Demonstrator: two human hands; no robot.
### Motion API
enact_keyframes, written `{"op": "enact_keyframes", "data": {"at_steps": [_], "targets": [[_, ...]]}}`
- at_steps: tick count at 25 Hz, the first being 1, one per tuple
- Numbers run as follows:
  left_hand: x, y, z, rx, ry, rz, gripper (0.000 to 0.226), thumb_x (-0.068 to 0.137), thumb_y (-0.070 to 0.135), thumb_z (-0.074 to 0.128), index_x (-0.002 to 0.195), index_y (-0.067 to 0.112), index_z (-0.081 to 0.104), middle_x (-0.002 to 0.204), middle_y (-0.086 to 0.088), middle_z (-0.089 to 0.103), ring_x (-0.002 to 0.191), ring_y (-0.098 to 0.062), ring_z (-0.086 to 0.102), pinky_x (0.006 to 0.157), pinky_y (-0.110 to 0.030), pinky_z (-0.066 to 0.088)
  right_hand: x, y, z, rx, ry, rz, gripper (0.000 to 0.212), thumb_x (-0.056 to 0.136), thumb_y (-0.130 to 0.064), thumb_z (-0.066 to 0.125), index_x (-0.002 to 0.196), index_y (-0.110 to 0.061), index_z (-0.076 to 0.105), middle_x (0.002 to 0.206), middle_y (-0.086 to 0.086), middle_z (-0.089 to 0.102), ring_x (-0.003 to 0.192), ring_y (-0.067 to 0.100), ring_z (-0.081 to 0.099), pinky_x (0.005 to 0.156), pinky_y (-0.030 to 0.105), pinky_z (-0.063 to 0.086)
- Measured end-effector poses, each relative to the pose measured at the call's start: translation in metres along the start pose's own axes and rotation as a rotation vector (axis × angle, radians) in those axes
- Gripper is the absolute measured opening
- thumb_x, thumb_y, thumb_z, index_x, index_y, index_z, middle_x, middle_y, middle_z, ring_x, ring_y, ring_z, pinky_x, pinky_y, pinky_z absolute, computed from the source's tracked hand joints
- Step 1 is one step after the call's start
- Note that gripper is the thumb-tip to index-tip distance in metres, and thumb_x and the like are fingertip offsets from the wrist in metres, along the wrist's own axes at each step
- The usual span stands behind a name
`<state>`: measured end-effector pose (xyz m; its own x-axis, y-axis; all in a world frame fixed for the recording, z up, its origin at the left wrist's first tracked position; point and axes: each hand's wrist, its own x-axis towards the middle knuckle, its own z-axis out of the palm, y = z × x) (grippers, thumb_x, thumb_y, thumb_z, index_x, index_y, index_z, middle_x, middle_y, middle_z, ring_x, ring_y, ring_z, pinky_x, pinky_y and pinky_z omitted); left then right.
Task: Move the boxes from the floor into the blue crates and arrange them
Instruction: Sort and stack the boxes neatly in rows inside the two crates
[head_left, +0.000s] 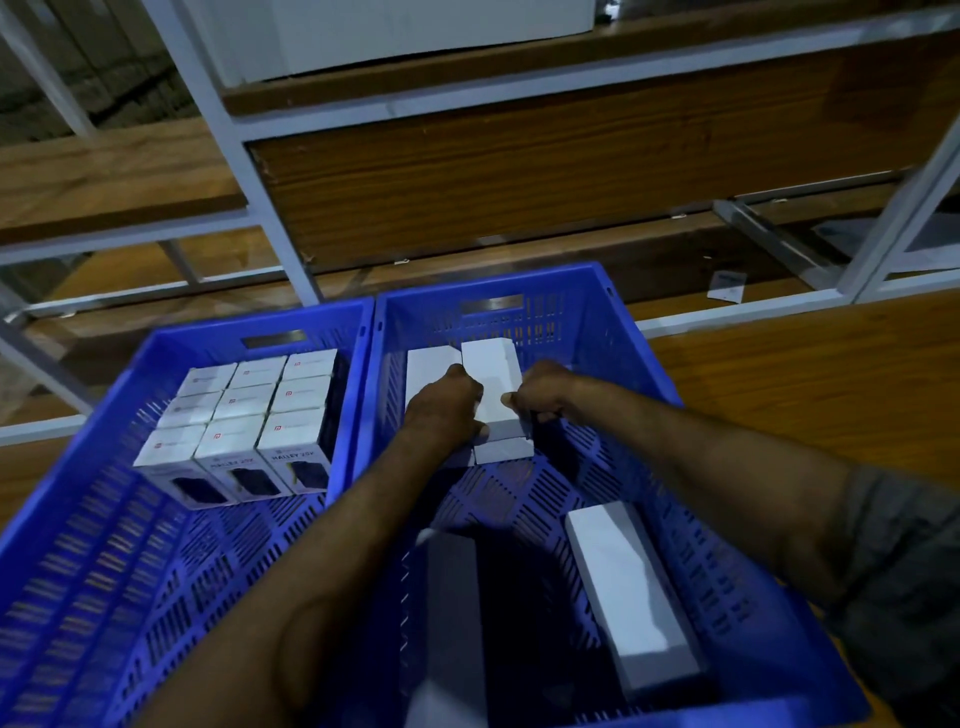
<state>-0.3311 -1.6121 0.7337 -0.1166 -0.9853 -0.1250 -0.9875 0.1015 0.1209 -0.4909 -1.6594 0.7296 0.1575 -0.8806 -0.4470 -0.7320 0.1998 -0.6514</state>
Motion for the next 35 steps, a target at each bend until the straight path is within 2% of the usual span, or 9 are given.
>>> {"op": "enact_keyframes", "data": {"at_steps": [4,7,12,16,21,24,28,31,35], "targets": [[-0.001,-0.001,0.000,0.033,-0.015,-0.012,0.052,0.079,0.037,0.084,0.112,0.007,0.058,0.127,-0.012,0.051,0.104,-0.037,0.062,0.075,-0.037,0.048,-0.009,-0.001,-0.002,-0.008,-0.020,-0.005,0.034,0.096,-0.029,0.069,0.075,-0.009,0.052,0.069,0.008,0.056,0.058,0.016,0.051,0.047,0.021,0.040],[-0.007,-0.004,-0.003,0.031,-0.036,-0.005,0.068,0.074,0.046,0.086,0.125,0.012,0.056,0.135,-0.008,0.049,0.112,-0.034,0.061,0.088,-0.043,0.053,-0.016,-0.001,-0.003,0.067,-0.009,0.035,0.035,0.099,-0.036,0.063,0.098,-0.002,0.058,0.084,0.013,0.061,0.079,0.023,0.063,0.068,0.031,0.055],[-0.028,-0.001,-0.019,-0.079,-0.003,0.023,0.068,0.080,0.054,0.079,0.135,0.019,0.060,0.137,-0.005,0.051,0.117,-0.030,0.060,0.092,-0.042,0.052,-0.040,0.012,-0.015,-0.609,-0.042,0.051,0.038,0.100,-0.010,0.058,0.062,-0.010,0.062,0.057,0.008,0.064,0.058,0.018,0.053,0.065,0.021,0.054],[-0.059,0.030,-0.022,-0.080,-0.309,0.147,0.029,0.087,0.043,0.074,0.100,0.017,0.076,0.106,-0.004,0.073,0.098,-0.026,0.068,0.076,-0.033,0.052,-0.054,0.030,-0.012,-1.028,-0.381,-0.060,0.053,0.093,-0.047,0.066,0.115,0.001,0.072,0.111,0.014,0.070,0.097,0.026,0.063,0.090,0.033,0.052],[-0.088,0.065,0.007,-0.010,-0.742,0.299,0.043,0.086,0.047,0.076,0.107,0.010,0.077,0.110,-0.007,0.076,0.105,-0.026,0.069,0.093,-0.044,0.056,-0.081,0.039,-0.010,-1.052,-0.712,-0.124,0.061,0.080,-0.054,0.079,0.115,-0.005,0.070,0.102,0.001,0.069,0.091,0.019,0.063,0.083,0.034,0.055],[-0.094,0.071,0.009,0.002,-0.761,0.284,0.050,0.086,0.055,0.073,0.107,0.010,0.077,0.111,-0.006,0.075,0.098,-0.025,0.068,0.092,-0.041,0.057,-0.084,0.039,-0.012,-1.097,-0.732,-0.156,0.034,0.086,-0.038,0.079,0.103,-0.010,0.069,0.090,-0.006,0.062,0.078,0.011,0.057,0.077,0.027,0.051],[-0.101,0.070,0.009,-0.042,-0.770,0.299,0.061,0.088,0.063,0.066,0.106,0.006,0.075,0.100,-0.006,0.073,0.083,-0.019,0.060,0.084,-0.037,0.054,-0.092,0.041,-0.010,-1.146,-0.736,-0.178,0.070,0.073,-0.046,0.087,0.125,-0.008,0.060,0.124,0.001,0.060,0.105,0.018,0.056,0.090,0.031,0.051],[-0.106,0.072,0.012,-0.083,-0.773,0.302,0.061,0.090,0.064,0.062,0.101,0.005,0.072,0.089,-0.003,0.067,0.079,-0.019,0.058,0.079,-0.036,0.052,-0.097,0.042,-0.018,-1.051,-0.698,-0.186,0.047,0.076,-0.033,0.089,0.107,-0.013,0.060,0.101,-0.005,0.058,0.091,0.015,0.054,0.072,0.027,0.048],[-0.112,0.070,0.009,-0.149,-0.753,0.298,0.065,0.088,0.070,0.059,0.124,0.016,0.066,0.120,-0.001,0.069,0.104,-0.021,0.065,0.098,-0.039,0.053,-0.105,0.035,-0.040,-0.629,-0.719,-0.239,0.048,0.081,-0.026,0.086,0.117,-0.004,0.064,0.120,0.020,0.068,0.095,0.019,0.060,0.086,0.036,0.053]]}}
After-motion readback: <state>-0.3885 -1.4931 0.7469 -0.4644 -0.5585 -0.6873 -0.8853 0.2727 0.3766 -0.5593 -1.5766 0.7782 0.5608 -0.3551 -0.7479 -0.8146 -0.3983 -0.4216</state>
